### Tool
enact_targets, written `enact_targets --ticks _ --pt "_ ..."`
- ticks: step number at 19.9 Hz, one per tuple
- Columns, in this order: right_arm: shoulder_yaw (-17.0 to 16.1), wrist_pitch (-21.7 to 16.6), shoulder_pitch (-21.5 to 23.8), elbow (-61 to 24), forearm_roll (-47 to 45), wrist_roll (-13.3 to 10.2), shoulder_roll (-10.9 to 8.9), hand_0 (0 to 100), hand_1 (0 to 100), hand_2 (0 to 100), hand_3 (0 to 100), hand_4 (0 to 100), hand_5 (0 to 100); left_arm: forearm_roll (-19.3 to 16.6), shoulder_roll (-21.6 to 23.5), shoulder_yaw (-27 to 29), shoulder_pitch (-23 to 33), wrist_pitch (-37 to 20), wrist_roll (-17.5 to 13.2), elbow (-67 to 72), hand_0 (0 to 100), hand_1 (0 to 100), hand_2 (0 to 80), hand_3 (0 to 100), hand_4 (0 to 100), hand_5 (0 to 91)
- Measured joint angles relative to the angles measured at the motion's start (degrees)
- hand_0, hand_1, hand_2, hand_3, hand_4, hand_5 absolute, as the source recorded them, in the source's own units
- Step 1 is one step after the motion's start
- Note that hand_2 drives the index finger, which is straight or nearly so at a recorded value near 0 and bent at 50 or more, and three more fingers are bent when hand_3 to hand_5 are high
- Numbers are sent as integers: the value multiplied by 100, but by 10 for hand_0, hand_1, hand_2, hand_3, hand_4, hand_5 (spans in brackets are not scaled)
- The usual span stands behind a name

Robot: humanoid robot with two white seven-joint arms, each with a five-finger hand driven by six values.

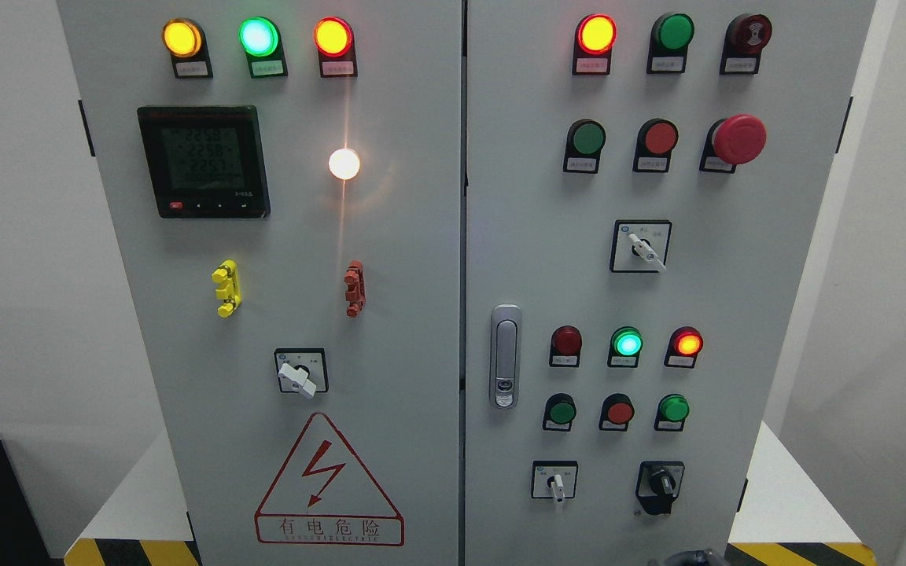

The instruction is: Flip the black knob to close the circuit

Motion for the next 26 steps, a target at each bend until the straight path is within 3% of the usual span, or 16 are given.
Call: enact_targets --ticks 4,10,12,14,17,20,26 --pt "29 -206 158 -103 -611 -140 -4 0 109 335 550 513 404 0 0 0 0 0 0 0 120 556 0 0 0 0" --pt "58 -699 515 -201 -1455 -168 -16 0 111 244 422 401 297 0 0 0 0 0 0 0 120 556 0 0 0 0" --pt "63 -852 659 -225 -1850 -188 -25 0 111 199 369 334 241 0 0 0 0 0 0 0 120 556 0 0 0 0" --pt "69 -1070 805 -244 -2275 -169 -34 0 110 117 261 228 120 0 0 0 0 0 0 0 120 556 0 0 0 0" --pt "74 -1394 1031 -264 -2851 126 -51 0 83 20 144 97 0 0 0 0 0 0 0 0 120 556 0 0 0 0" --pt "80 -1708 1288 -269 -3322 610 -69 0 65 0 43 0 0 0 0 0 0 0 0 0 120 556 0 0 0 0" --pt "85 -1939 1574 -251 -3943 1306 -94 0 29 0 0 0 0 0 0 0 0 0 0 0 120 556 0 0 0 0"
